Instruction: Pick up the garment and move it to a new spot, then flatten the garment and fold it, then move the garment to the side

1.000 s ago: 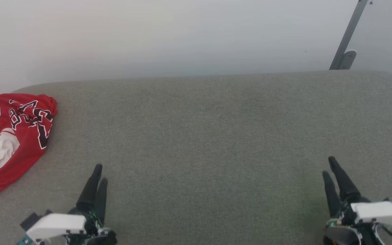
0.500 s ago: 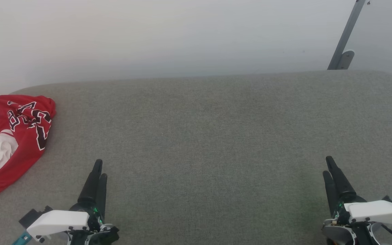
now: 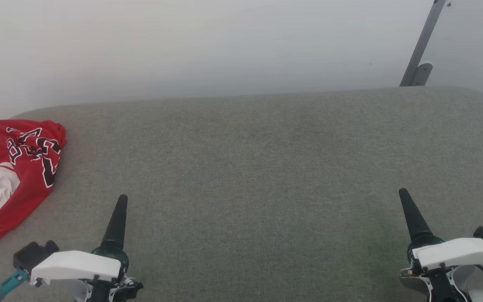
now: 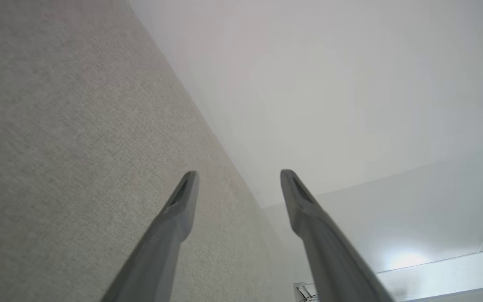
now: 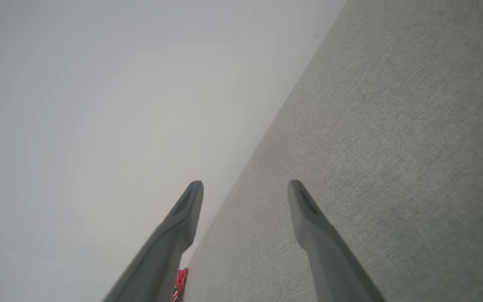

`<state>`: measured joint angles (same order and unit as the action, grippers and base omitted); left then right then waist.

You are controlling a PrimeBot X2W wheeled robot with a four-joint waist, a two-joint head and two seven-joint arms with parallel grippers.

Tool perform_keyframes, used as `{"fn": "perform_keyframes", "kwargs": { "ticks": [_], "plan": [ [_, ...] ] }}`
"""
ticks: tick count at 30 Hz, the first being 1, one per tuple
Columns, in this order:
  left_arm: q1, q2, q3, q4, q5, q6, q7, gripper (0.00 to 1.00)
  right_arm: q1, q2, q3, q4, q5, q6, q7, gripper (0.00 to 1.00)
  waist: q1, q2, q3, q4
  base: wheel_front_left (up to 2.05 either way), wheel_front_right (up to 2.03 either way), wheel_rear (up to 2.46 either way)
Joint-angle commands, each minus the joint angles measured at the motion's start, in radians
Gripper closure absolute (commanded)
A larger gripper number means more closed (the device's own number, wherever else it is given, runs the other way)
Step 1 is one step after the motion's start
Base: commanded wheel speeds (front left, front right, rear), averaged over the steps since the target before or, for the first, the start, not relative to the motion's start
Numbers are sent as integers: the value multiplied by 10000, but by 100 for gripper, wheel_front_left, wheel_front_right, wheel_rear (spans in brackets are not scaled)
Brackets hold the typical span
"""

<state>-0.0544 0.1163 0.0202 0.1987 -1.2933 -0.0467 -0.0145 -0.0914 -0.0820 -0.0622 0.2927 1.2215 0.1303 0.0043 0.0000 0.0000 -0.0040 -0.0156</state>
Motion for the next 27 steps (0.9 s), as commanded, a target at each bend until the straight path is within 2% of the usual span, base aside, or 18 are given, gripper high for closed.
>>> {"fn": "perform_keyframes", "kwargs": {
  "ticks": [1,7,14,27],
  "plan": [
    [-223,164,-68,-180,552,86,-124,0,-338,-93,28,-128,-464,3,-79,0,0,0,-4,-6,0,0,0],
    [-219,418,-257,-91,1921,161,-351,0,-407,-163,-51,-155,-1651,4,-73,0,0,0,-22,-28,0,0,0],
    [-234,540,-222,18,2998,81,-592,0,-454,-228,-116,-199,-2647,4,-167,0,0,0,-33,-36,0,0,0],
    [-32,465,62,-61,4483,-348,-997,0,-452,-290,-238,-245,-4160,4,-428,0,0,0,-47,-50,0,0,0]
  ]
}}
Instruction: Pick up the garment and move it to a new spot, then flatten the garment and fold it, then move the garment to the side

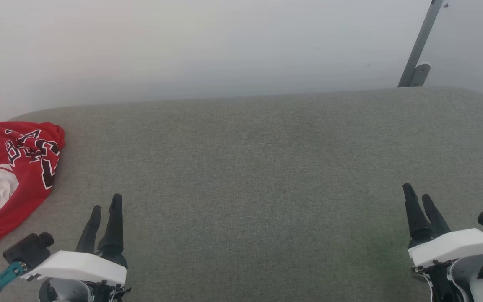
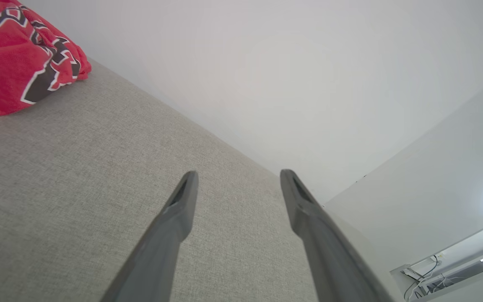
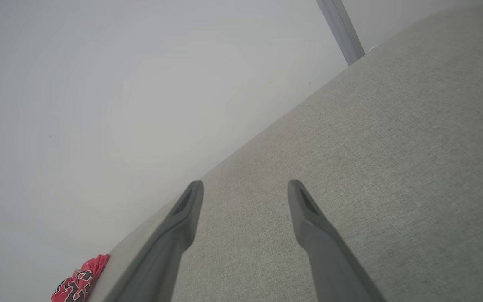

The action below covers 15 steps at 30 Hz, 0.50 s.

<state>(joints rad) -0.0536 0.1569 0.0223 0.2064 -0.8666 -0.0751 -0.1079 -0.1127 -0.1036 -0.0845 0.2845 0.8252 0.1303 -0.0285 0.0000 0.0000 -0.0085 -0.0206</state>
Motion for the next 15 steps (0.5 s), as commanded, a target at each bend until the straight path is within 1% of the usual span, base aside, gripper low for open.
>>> {"fn": "perform_keyframes", "kwargs": {
  "ticks": [1,15],
  "plan": [
    [-31,47,56,-138,338,-83,-100,0,-238,-75,-20,-170,-308,4,-108,0,0,0,-2,-1,0,0,0],
    [31,-11,200,-167,1822,-277,-458,0,-258,-145,-32,-235,-1576,4,-286,0,0,0,-20,-20,0,0,0]
  ]
}}
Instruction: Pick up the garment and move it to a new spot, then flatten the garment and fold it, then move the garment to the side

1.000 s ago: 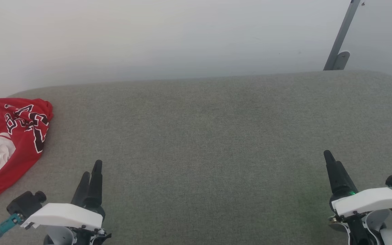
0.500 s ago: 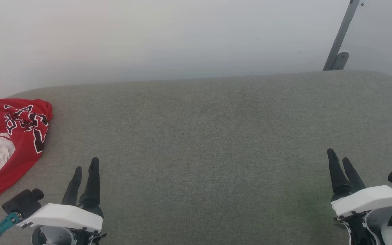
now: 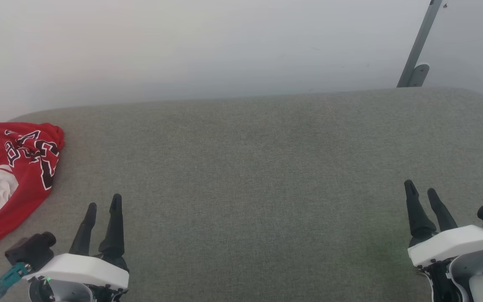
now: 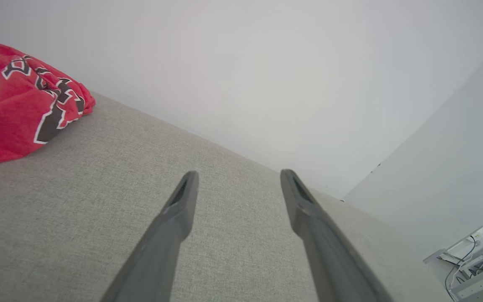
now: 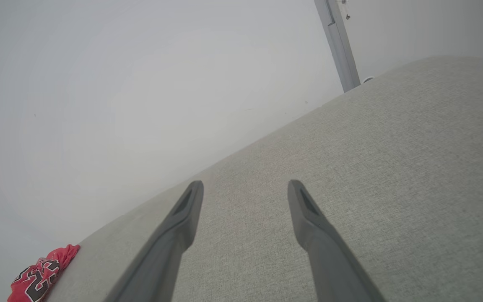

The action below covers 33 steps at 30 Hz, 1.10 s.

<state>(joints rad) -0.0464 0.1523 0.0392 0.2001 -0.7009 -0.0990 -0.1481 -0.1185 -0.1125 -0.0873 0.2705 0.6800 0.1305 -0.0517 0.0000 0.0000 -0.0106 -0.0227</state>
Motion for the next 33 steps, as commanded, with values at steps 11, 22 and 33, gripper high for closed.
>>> {"fn": "perform_keyframes", "kwargs": {
  "ticks": [11,22,33],
  "plan": [
    [12,5,50,-155,1237,-138,-337,0,-227,-91,-22,-122,-1087,3,-222,0,0,0,-23,-11,0,0,0],
    [96,-13,43,-152,2140,-211,-584,0,-293,-113,23,-74,-2035,3,-389,0,0,0,-59,-28,0,0,0],
    [160,42,-5,-162,3022,-261,-825,0,-315,-124,58,-22,-2901,3,-581,0,0,0,-91,-47,0,0,0]
  ]
}}
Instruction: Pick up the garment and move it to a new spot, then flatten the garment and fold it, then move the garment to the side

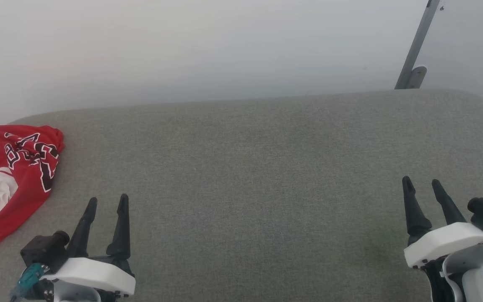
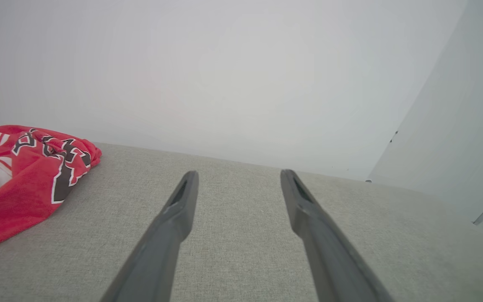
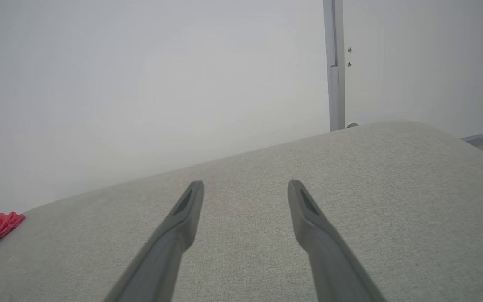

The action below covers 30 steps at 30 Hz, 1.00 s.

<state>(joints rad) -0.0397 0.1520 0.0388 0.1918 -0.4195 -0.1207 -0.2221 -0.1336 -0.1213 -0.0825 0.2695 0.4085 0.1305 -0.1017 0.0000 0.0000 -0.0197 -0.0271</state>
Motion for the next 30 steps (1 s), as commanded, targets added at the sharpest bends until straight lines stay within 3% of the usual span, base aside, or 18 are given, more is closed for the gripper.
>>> {"fn": "perform_keyframes", "kwargs": {
  "ticks": [1,21,30],
  "plan": [
    [97,52,-7,-85,285,-47,-112,0,-163,-35,15,-8,-250,3,-93,0,0,0,-2,-5,0,0,0],
    [155,105,-22,-107,1504,-78,-461,0,-143,-112,39,-42,-1494,4,-349,0,0,0,-17,-25,0,0,0],
    [161,80,52,-74,1443,-78,-444,0,-123,-75,44,-39,-1464,2,-404,0,0,0,-16,11,0,0,0]
  ]
}}
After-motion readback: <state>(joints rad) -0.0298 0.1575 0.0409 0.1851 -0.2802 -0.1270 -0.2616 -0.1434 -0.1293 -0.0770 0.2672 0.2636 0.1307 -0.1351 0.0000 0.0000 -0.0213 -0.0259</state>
